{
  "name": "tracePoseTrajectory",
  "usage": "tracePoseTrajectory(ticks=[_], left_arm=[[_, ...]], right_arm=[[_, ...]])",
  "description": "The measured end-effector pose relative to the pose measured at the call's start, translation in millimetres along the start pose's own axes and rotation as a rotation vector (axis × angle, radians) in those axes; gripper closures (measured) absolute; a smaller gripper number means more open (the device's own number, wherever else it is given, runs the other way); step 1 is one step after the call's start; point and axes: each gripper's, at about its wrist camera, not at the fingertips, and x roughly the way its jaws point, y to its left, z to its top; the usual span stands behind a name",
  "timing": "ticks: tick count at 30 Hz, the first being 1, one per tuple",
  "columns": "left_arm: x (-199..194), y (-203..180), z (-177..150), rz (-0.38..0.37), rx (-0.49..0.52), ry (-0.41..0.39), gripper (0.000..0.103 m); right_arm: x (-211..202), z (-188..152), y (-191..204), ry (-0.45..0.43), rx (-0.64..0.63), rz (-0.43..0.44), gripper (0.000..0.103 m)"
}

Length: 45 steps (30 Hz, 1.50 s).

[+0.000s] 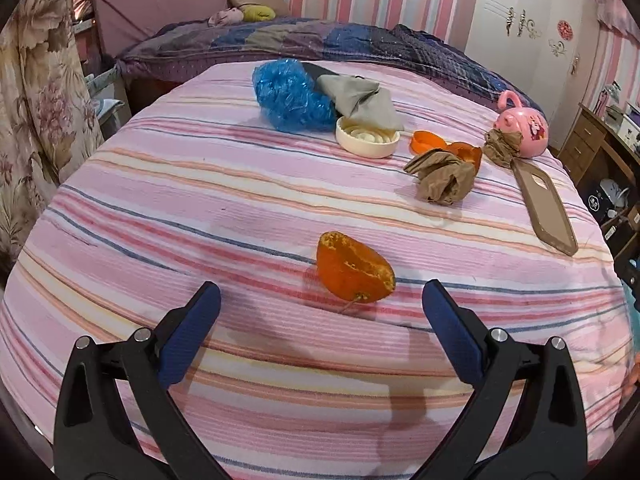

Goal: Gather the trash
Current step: 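Reach the left tool to the orange peel and close on it, then lift the orange peel with the left tool while the right tool grasps brown crumpled paper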

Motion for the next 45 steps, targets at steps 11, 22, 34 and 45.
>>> tracePoseTrajectory(ticks=[11,22,34,45], left_arm=[[7,-12,5,0.007,0.072,0.010,0.054],[-4,-14,23,0.040,0.138,-0.078,0.073],[0,60,49,0.139,-0.034,-0.107,0.073],[0,93,53,0.180,-0.120,-0.109,0.073]], right_arm=[[8,-1,8,0.020,0.014,0.005,0.006],[4,4,37,-0.015,-0.042,0.017,0.006],[21,36,138,0.008,-0.111,0.174,0.006],[57,53,210,0.085,-0.165,0.254,0.029]])
